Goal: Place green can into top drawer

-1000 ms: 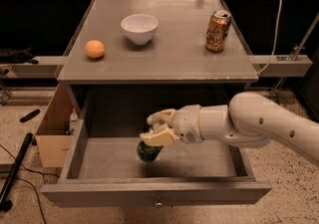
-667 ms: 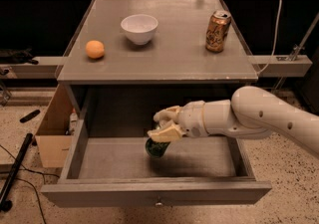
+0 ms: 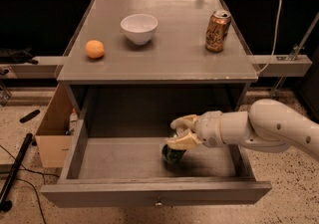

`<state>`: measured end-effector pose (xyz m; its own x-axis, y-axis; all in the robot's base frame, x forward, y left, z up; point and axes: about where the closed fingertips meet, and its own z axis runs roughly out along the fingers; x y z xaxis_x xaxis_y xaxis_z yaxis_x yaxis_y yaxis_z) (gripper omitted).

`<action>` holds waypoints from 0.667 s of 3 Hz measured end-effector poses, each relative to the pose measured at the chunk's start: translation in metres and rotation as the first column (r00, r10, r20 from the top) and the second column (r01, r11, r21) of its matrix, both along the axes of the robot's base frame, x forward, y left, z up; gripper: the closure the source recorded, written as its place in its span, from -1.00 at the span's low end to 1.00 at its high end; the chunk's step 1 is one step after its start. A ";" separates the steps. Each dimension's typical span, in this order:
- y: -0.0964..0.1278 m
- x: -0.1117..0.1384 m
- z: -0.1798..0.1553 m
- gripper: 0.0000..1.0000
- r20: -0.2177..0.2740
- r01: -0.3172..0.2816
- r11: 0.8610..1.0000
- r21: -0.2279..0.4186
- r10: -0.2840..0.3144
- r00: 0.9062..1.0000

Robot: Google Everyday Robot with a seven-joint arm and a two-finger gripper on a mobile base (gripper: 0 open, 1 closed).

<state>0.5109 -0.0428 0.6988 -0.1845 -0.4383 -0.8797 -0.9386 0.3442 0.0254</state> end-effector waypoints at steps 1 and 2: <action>0.008 -0.008 -0.012 1.00 -0.009 0.011 0.999 0.030 -0.011 1.000; 0.040 -0.001 -0.009 1.00 0.006 -0.004 0.997 0.078 0.004 1.000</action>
Offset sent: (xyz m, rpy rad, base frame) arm 0.0003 0.0591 -0.0099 0.1171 -0.0134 0.0056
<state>0.5101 -0.0026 0.6894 -0.1781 -0.3689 -0.9122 -0.9401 0.3378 0.0469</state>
